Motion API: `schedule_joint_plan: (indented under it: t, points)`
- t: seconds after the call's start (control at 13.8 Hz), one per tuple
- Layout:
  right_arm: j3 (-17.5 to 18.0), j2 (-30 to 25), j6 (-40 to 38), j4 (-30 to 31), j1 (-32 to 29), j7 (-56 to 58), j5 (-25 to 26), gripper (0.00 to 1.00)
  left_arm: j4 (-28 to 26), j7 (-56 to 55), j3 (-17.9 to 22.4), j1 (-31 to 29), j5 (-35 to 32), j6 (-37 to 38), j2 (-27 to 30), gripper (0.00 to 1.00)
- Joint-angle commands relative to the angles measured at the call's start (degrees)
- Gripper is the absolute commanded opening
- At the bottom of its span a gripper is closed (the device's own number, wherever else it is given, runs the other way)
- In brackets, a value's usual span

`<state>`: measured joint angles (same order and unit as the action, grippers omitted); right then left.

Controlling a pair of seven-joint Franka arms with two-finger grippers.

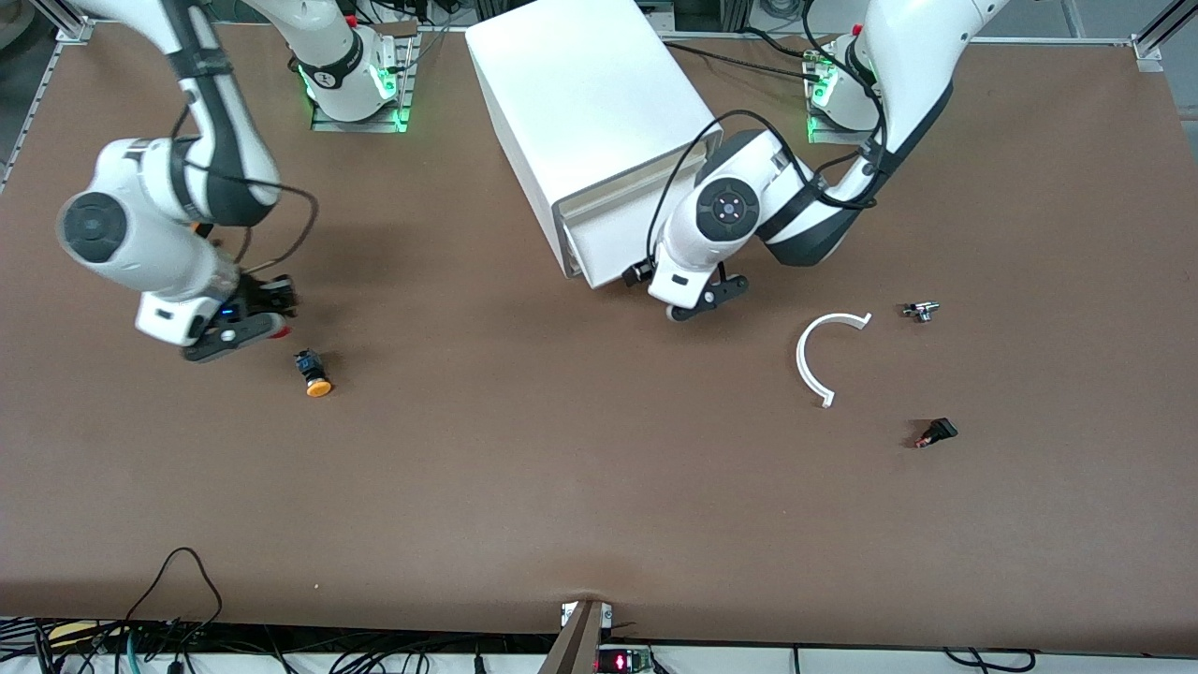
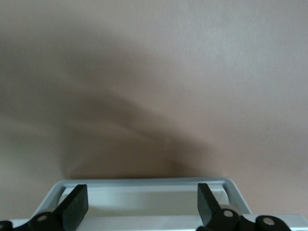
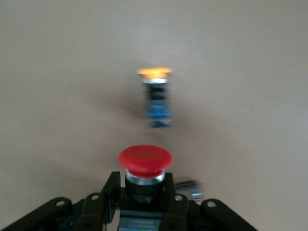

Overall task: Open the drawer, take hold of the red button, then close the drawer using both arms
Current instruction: 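Push the drawer shut with the left gripper while the right gripper carries button, then set the red button on the table with the right gripper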

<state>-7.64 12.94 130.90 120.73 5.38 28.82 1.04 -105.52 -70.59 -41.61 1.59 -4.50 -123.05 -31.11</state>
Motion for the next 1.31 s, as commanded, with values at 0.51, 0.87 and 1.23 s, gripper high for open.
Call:
schedule_joint_plan:
  t: [0.51,0.87,1.23]
  points:
    - [1.0,12.1,14.4,0.1,-10.9,15.8,0.3,0.06,-3.5,-3.5,-6.8,-0.5,4.6,-0.6,0.7,1.0]
    - [1.3,9.4,13.8,-0.1,-11.2,14.5,0.1,1.0,-3.5,-3.5,-7.3,0.6,5.9,-2.4,-1.7,1.0]
    - [4.7,-1.7,3.9,-2.3,-11.2,13.3,-0.7,1.0,-1.4,-2.6,-7.0,-1.1,4.9,-1.3,-1.5,1.0]
